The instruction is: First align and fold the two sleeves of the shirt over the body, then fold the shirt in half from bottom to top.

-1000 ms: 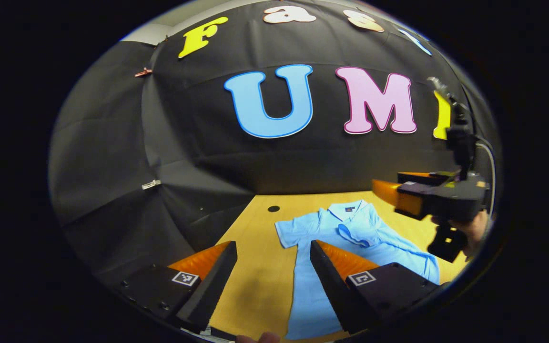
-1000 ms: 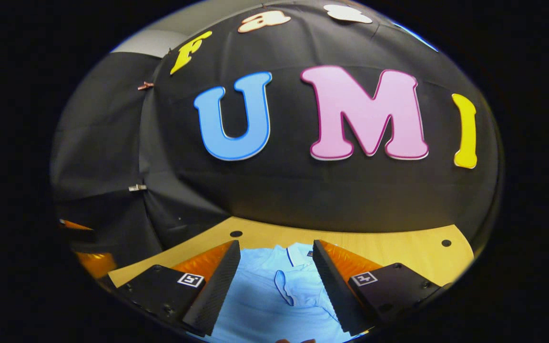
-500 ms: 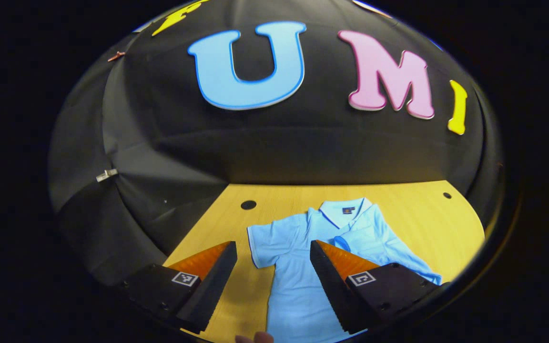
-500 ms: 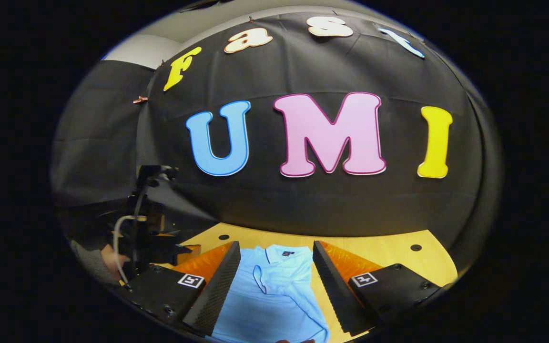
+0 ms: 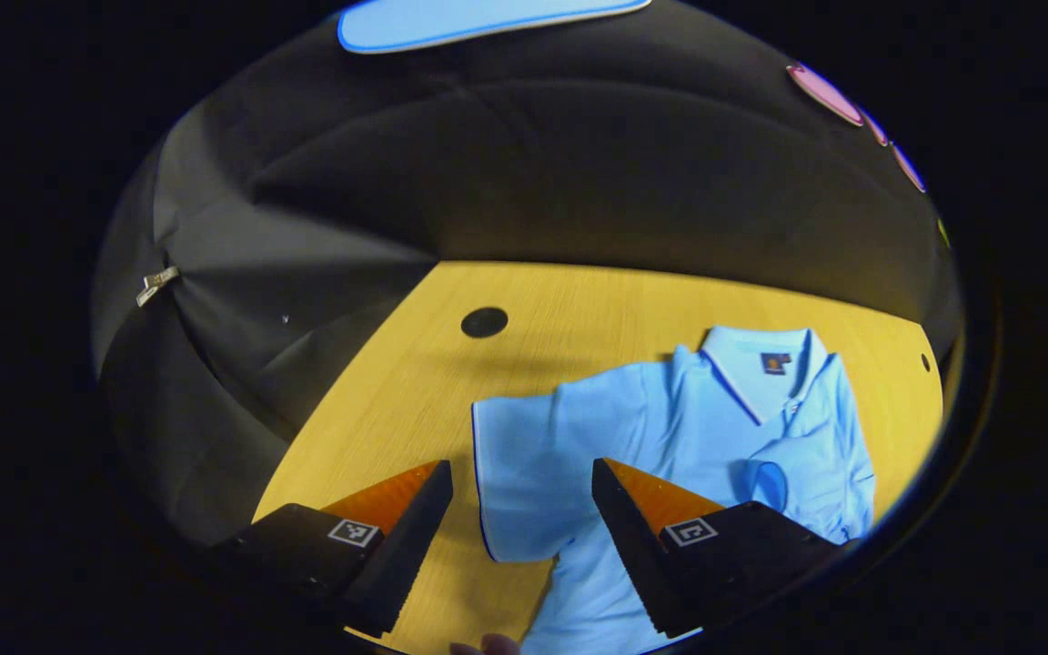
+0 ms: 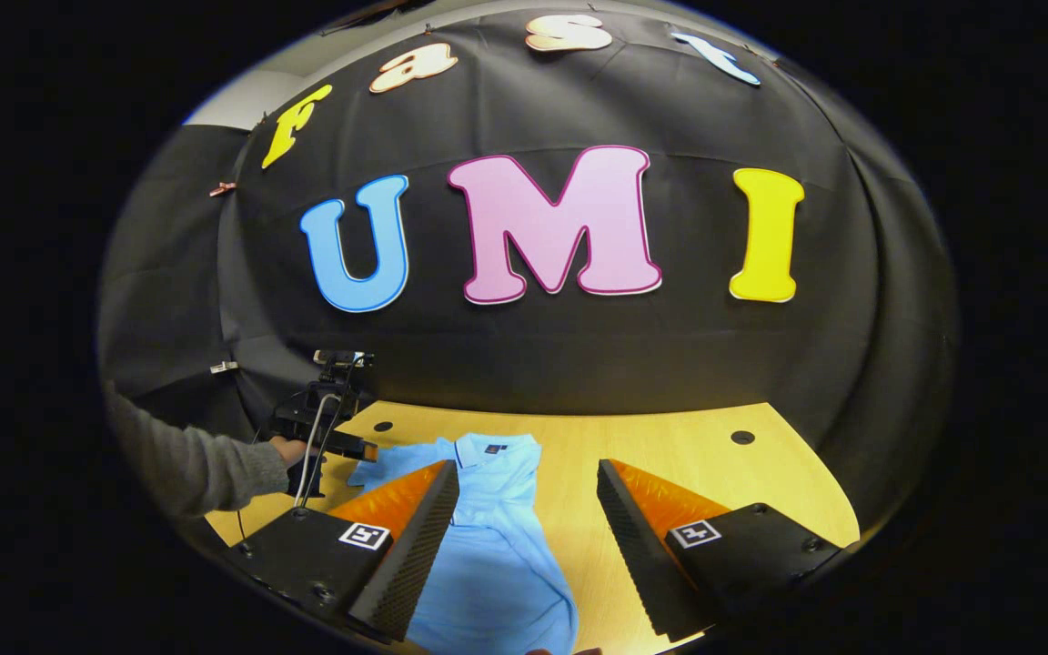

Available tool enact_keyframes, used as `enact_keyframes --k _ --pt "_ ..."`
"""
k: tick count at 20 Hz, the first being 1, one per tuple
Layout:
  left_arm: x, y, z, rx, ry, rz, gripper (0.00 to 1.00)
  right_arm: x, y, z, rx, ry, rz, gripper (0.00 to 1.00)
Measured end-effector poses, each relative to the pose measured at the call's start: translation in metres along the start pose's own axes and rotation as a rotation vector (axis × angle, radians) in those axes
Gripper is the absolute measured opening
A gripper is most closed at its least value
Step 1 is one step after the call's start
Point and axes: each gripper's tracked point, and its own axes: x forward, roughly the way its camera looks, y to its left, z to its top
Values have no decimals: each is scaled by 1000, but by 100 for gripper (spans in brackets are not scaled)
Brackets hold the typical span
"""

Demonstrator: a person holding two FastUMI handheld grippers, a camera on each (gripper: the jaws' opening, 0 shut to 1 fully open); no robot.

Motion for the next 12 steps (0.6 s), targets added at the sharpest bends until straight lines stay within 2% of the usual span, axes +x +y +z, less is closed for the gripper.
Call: enact_keyframes --k 3,7,12 --pt "20 2 -16 -29 73 3 98 -3 -11 -10 5 25 -16 95" --pt "31 10 -19 -39 80 33 100 -8 -17 -17 21 45 -23 95" --pt "30 7 -22 -84 94 -23 99 -11 -16 -26 41 66 -18 95"
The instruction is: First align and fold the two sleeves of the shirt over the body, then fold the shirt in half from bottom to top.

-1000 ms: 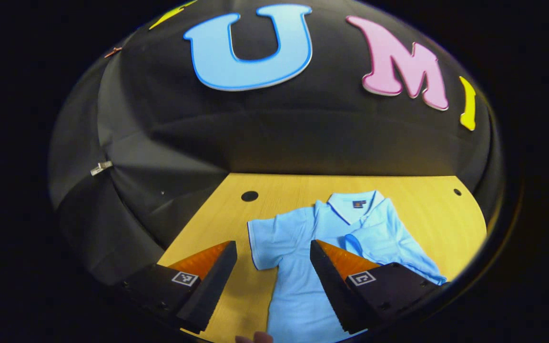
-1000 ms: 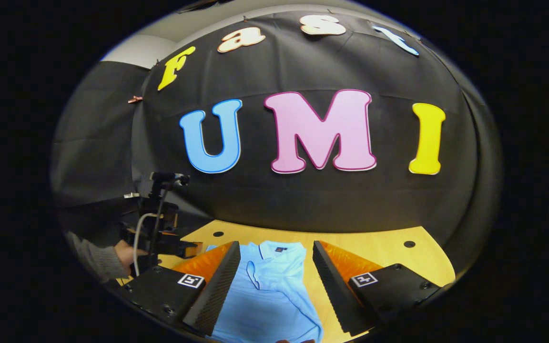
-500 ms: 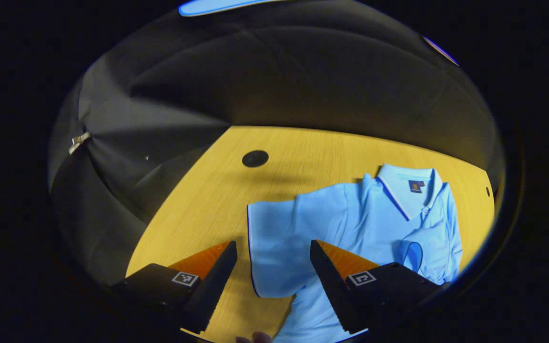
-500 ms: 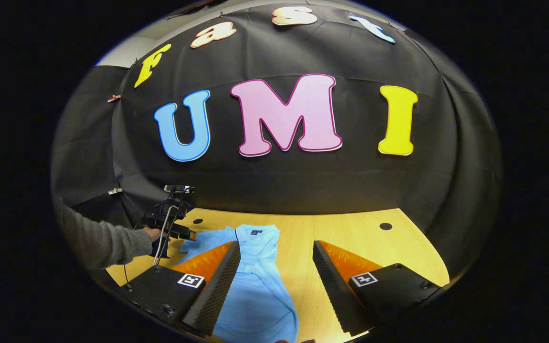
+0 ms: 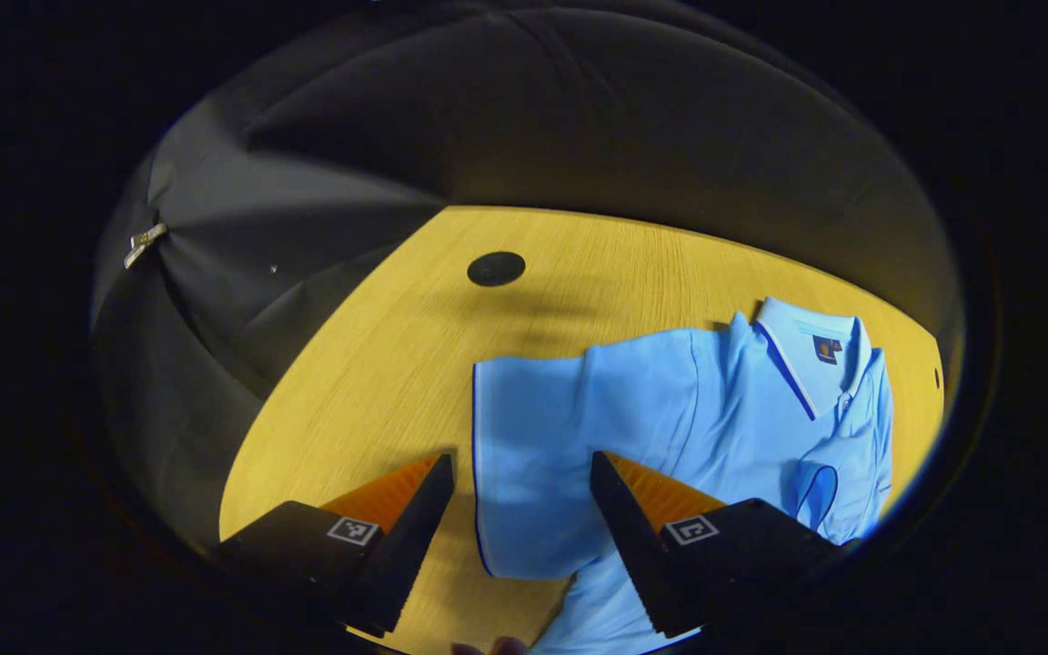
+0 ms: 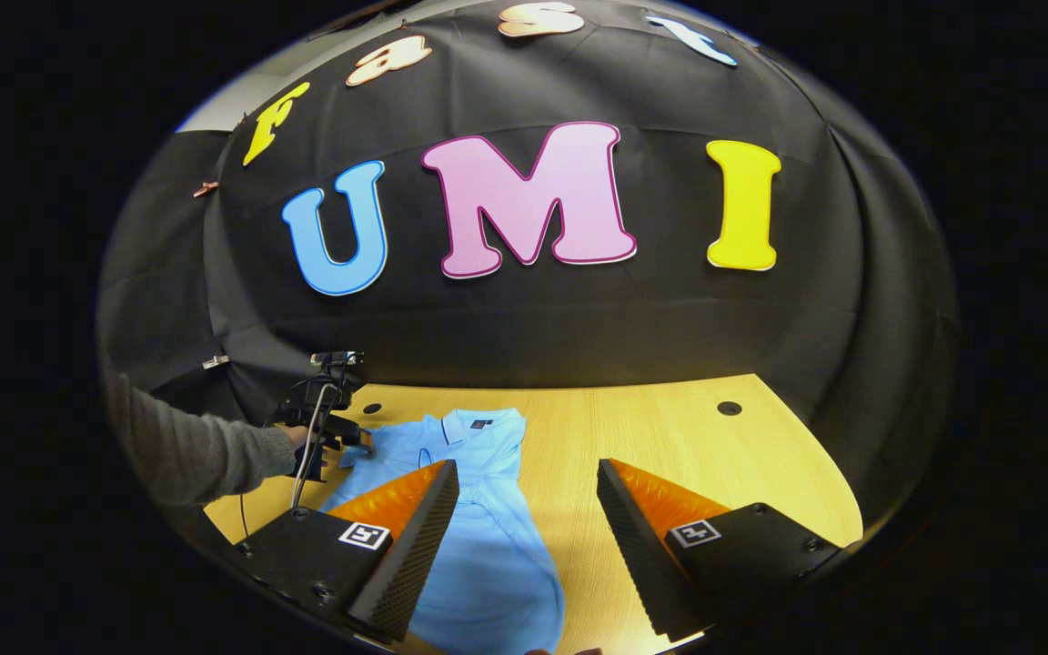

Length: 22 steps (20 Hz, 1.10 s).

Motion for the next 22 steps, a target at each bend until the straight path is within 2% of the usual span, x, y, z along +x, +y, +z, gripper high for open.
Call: enact_keyframes --k 1,3,6,8,9,10,11,12,14,17,22 --pt "0 -5 -4 -29 18 -28 97 -1 -1 -2 1 4 -2 95" --pt "2 -4 -7 -26 23 -28 78 -3 -3 -6 5 14 -2 95" --pt "-3 -18 -7 -5 36 -76 39 -5 -5 -10 17 25 -3 95" --pt "-1 -18 -4 -2 31 -69 13 -7 -6 -12 20 29 -2 95" --pt "-2 -18 -4 -2 28 -63 7 -8 -8 -12 18 27 -4 95" --pt "-3 -18 -4 1 26 -58 7 -10 -8 -11 15 25 -5 95" --pt "-4 -20 -4 0 27 -62 12 -11 -10 -11 11 24 -6 95" --pt "-6 -23 -4 -2 25 -68 6 -13 -11 -12 9 25 -8 95" --pt "-9 -26 -2 -13 8 -69 6 -16 -14 -13 13 27 -12 95" --pt "-25 -38 16 -13 -70 -103 6 -18 -17 -14 18 27 -17 95" --pt "-58 -83 26 61 -150 -195 6 -22 -20 -15 28 25 -15 95"
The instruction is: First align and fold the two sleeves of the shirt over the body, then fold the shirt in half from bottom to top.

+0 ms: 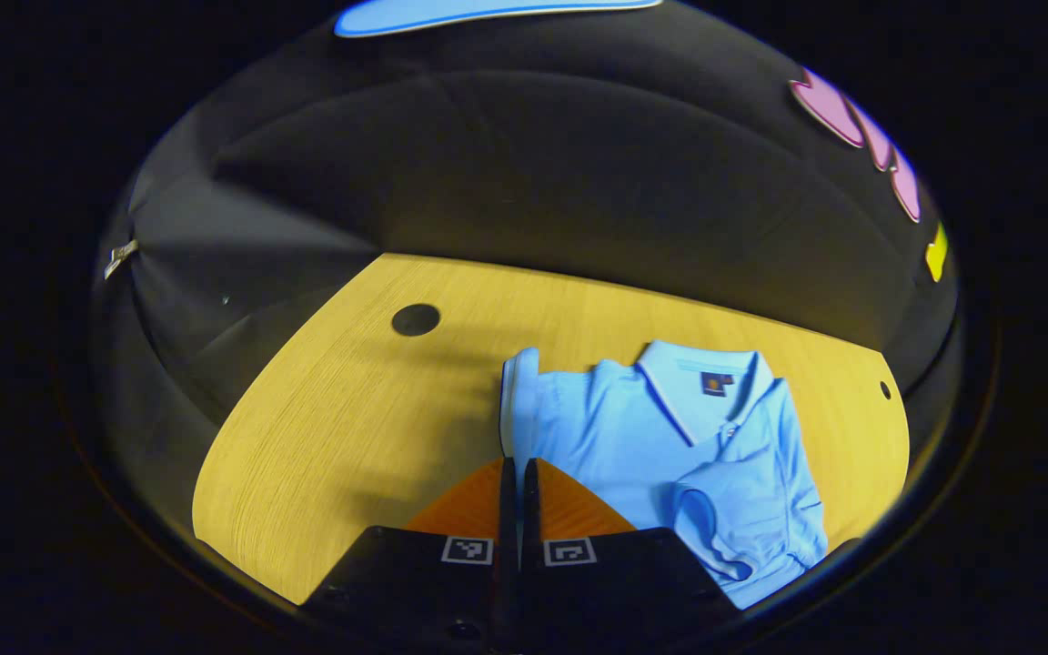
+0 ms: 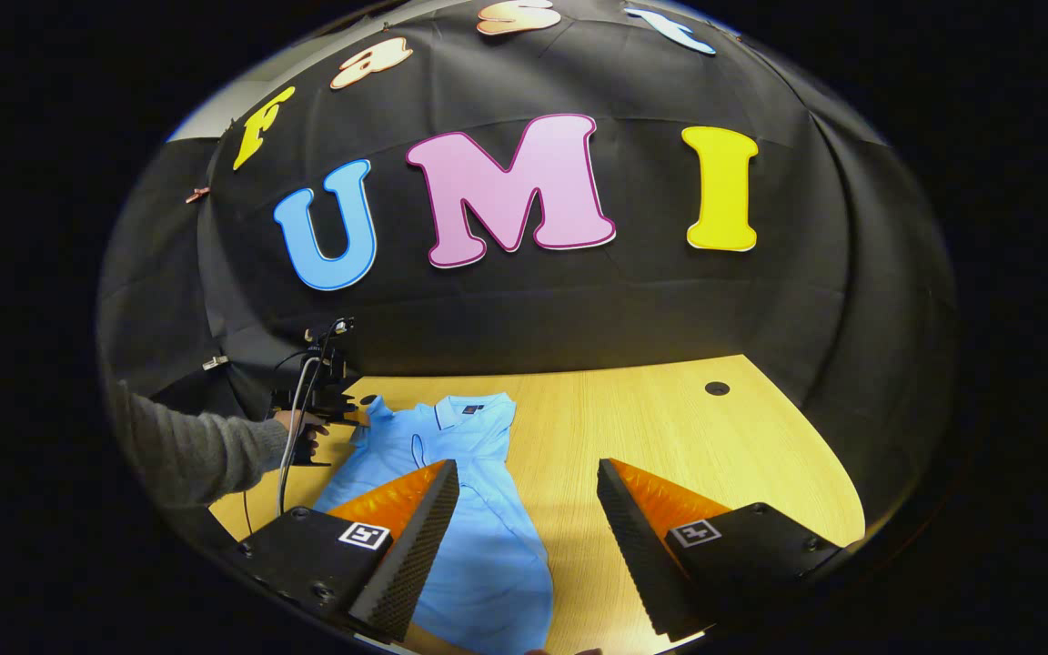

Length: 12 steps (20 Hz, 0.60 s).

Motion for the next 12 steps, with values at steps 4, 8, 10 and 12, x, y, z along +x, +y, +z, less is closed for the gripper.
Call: enact_keyframes --k 4,8,10,12 --pt "-18 -55 0 61 -30 -85 6 -6 -3 -2 3 0 -2 95" --pt "-36 -117 -10 132 -56 -177 6 -11 -8 -5 12 5 -10 95" --pt "-40 -146 -20 176 -47 -219 6 -14 -11 -7 19 7 -15 95" --pt "-37 -164 -37 235 -19 -239 6 -16 -14 -7 24 5 -20 95"
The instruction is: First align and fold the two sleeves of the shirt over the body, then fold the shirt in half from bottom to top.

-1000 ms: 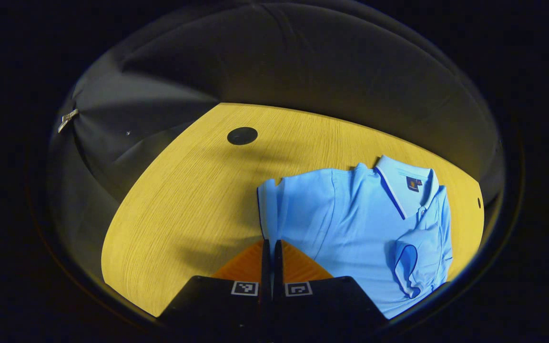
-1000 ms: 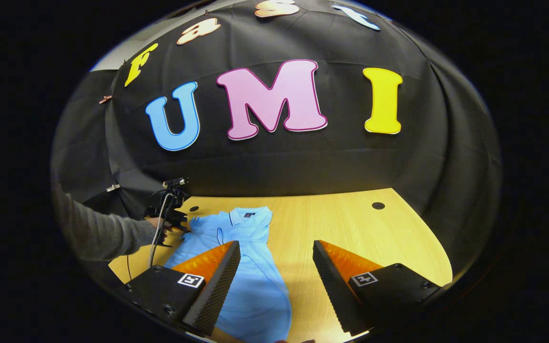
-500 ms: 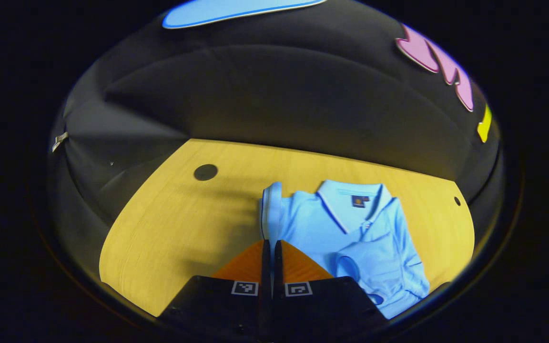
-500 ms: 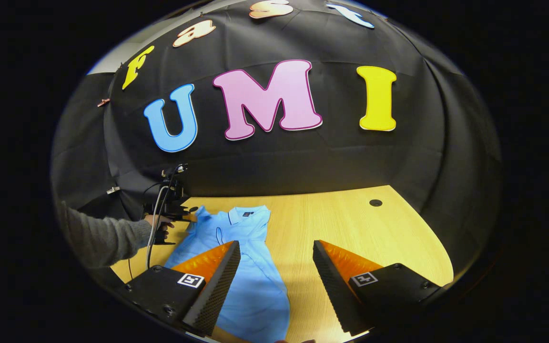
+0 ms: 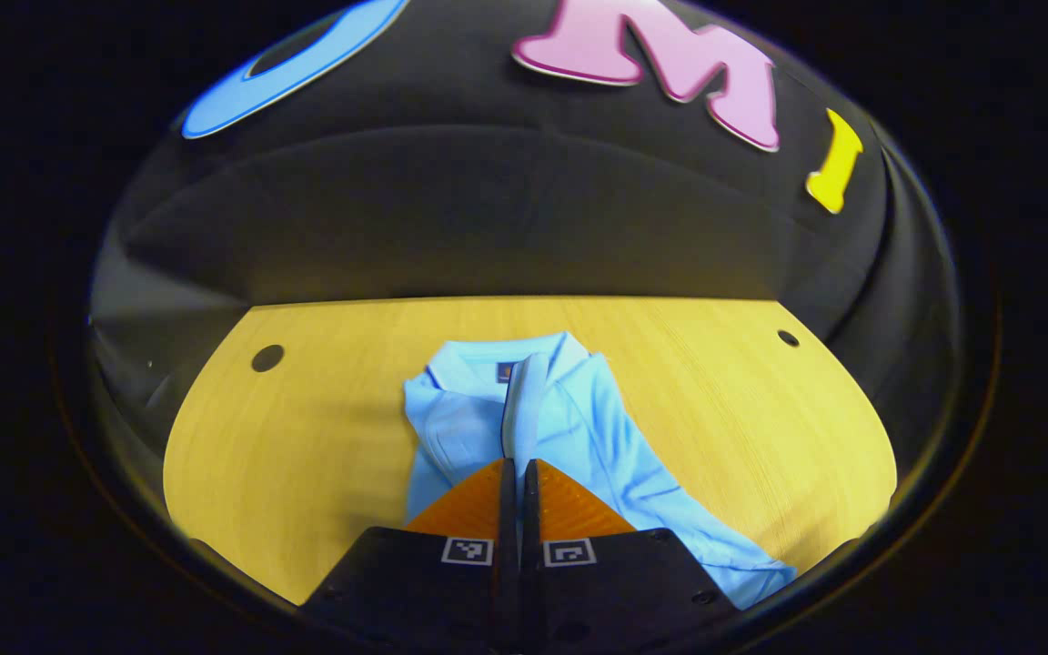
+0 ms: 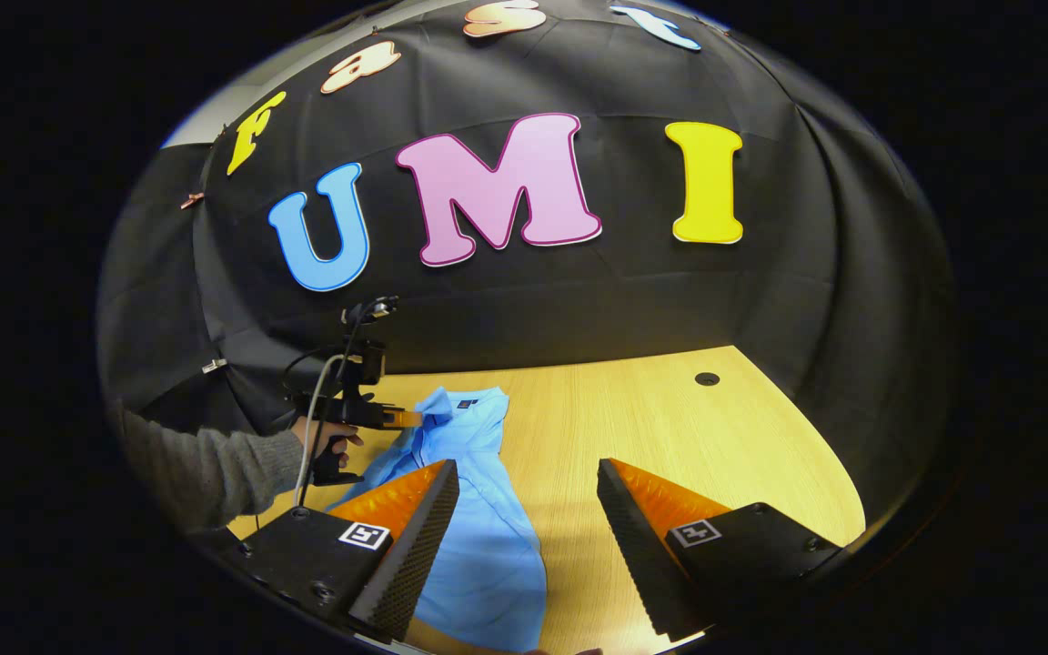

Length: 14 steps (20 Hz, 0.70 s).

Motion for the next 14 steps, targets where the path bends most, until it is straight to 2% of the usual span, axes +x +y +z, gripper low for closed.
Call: enact_keyframes --k 3,6,14 --pt "9 -20 -20 65 51 -18 6 -3 -4 -3 5 3 -8 98" --pt "16 -25 -32 104 82 -6 6 -6 -9 -4 15 4 -17 98" --pt "29 -21 -51 123 135 30 6 -11 -17 -9 23 10 -29 98"
